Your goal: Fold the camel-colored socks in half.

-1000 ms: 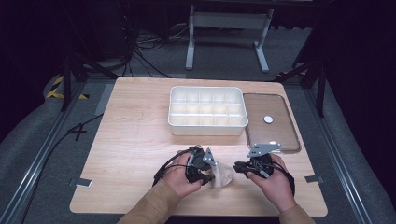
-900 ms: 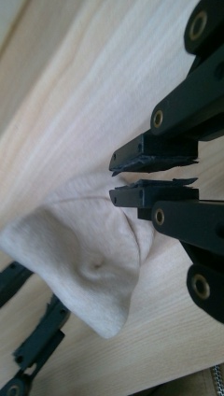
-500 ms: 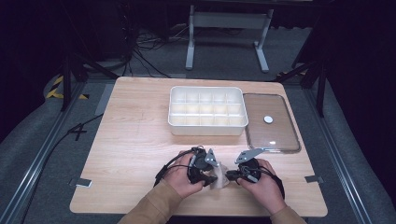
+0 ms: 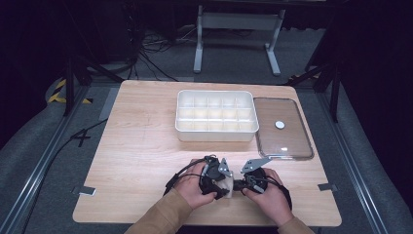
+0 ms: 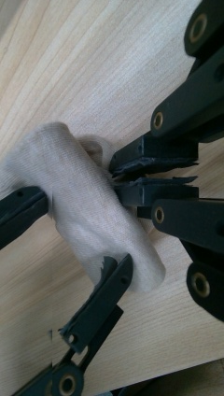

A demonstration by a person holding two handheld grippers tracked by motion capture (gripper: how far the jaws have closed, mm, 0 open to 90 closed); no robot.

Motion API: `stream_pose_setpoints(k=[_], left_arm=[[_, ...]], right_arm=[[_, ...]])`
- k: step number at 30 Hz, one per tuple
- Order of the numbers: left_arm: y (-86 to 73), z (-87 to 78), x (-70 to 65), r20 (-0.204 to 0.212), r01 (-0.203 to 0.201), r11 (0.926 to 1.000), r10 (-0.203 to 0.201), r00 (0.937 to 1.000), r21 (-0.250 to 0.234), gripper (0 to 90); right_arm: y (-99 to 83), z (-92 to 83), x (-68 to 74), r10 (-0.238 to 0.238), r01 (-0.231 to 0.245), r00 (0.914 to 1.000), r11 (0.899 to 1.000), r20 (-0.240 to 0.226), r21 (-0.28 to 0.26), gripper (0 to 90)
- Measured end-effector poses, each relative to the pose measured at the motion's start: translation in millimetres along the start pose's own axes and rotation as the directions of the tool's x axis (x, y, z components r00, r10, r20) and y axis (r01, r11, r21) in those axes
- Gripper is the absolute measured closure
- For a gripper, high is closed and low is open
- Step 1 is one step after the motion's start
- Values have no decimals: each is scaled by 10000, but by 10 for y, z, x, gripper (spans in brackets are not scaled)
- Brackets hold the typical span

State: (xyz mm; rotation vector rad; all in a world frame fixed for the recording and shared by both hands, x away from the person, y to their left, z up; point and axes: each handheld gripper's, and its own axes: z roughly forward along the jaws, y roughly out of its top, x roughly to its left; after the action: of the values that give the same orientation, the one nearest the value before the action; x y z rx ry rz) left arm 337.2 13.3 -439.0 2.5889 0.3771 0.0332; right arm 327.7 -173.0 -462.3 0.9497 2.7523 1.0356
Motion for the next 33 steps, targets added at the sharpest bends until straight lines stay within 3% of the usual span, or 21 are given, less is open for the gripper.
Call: stream_pose_setpoints(k=[6,13,17,25,33], left_arm=[[-3,14,4,-12,30,10000,-30,10000,-13,405],[-9,-8,-3,-68,-26,9999,27,10000,112,408],[-16,-34,-6,-105,-6,10000,7,9999,93,417],[-15,-30,-7,-93,26,9999,-25,10000,126,418],[-10,-23,-19,-191,28,9999,-25,9998,127,391]], right_arm=[[-2,-2,-2,-51,51,10000,10000,-42,-19,820],[-22,-29,-45,185,-178,9996,9992,-203,352,726],[-15,-130,-78,251,-245,9996,9984,-120,508,703],[39,-402,-137,589,-581,9981,9969,152,-537,656],[150,-341,-35,718,-693,9973,9908,168,-1166,574]])
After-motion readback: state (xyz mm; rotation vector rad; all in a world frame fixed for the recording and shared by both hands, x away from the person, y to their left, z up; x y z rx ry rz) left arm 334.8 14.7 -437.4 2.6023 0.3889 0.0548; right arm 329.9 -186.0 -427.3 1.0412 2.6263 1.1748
